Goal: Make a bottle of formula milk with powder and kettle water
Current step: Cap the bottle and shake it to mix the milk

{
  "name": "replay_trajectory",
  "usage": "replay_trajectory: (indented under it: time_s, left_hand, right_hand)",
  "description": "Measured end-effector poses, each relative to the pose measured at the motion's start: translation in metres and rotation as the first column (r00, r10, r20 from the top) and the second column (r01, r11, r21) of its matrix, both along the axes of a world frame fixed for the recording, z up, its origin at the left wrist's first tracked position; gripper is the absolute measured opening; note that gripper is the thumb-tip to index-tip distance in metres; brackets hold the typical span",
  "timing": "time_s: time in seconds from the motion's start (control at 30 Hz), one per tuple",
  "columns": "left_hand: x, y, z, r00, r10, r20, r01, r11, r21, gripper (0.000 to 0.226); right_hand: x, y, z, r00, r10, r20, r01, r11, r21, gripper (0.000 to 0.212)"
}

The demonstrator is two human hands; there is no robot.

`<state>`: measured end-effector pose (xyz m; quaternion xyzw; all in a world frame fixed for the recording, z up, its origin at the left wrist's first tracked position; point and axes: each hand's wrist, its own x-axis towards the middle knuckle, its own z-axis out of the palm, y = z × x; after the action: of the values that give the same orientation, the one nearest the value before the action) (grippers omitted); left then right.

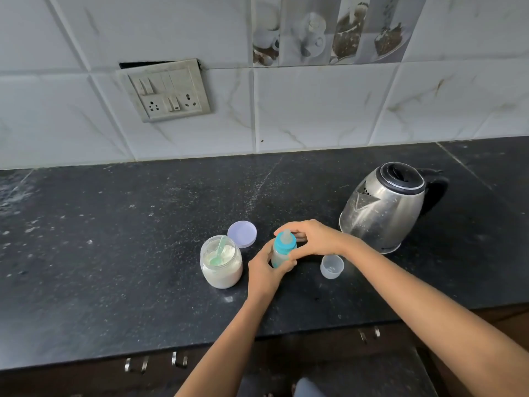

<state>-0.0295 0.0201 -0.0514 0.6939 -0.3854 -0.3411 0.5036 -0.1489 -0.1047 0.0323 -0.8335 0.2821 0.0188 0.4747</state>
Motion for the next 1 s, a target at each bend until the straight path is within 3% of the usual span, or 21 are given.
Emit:
replay_trajectory:
  time_s: [0.1, 0.2, 0.37, 0.47, 0.5, 0.57, 0.67, 0.73, 0.8, 1.0]
  left_hand:
    - [-0.001, 0.001, 0.0, 1.0, 0.008, -0.007, -0.008, 1.0, -0.004, 0.061]
    - [-0.005, 0.003, 0.0, 0.999, 0.038, -0.025, -0.039, 0.998, -0.044, 0.056]
    - [-0.015, 0.004, 0.003, 0.994, 0.092, -0.05, -0.098, 0.989, -0.111, 0.052]
    - [-0.014, 0.004, 0.002, 0.994, 0.105, -0.022, -0.107, 0.986, -0.126, 0.046]
    - [-0.013, 0.004, 0.001, 0.996, 0.091, -0.012, -0.092, 0.988, -0.128, 0.045]
    - [-0.007, 0.004, 0.002, 1.0, 0.029, -0.004, -0.029, 0.992, -0.121, 0.047]
    - [0.001, 0.003, -0.001, 0.999, -0.046, -0.009, 0.045, 0.995, -0.093, 0.052]
    - [0.002, 0.002, -0.004, 0.999, -0.049, -0.021, 0.048, 0.996, -0.071, 0.056]
    - [0.0, 0.002, -0.005, 0.999, -0.027, -0.033, 0.025, 0.997, -0.066, 0.056]
    - [-0.005, 0.001, -0.004, 0.999, 0.024, -0.043, -0.027, 0.997, -0.072, 0.048]
  right_hand:
    - [-0.001, 0.009, -0.006, 0.988, -0.109, 0.105, 0.114, 0.993, -0.039, 0.051]
    - [0.0, 0.033, -0.025, 0.914, -0.334, 0.231, 0.352, 0.935, -0.043, 0.048]
    - [0.024, 0.076, -0.055, 0.634, -0.652, 0.416, 0.747, 0.654, -0.115, 0.047]
    - [0.038, 0.094, -0.059, 0.488, -0.733, 0.473, 0.852, 0.517, -0.079, 0.045]
    - [0.038, 0.093, -0.059, 0.491, -0.736, 0.467, 0.85, 0.522, -0.07, 0.045]
    - [0.028, 0.078, -0.056, 0.595, -0.682, 0.425, 0.765, 0.643, -0.04, 0.045]
    - [0.004, 0.041, -0.039, 0.86, -0.409, 0.305, 0.431, 0.902, -0.004, 0.057]
    - [-0.005, 0.025, -0.025, 0.941, -0.25, 0.23, 0.252, 0.968, 0.019, 0.059]
    - [-0.006, 0.02, -0.024, 0.952, -0.219, 0.212, 0.224, 0.975, 0.001, 0.056]
    - [0.002, 0.048, -0.056, 0.827, -0.41, 0.384, 0.499, 0.85, -0.167, 0.053]
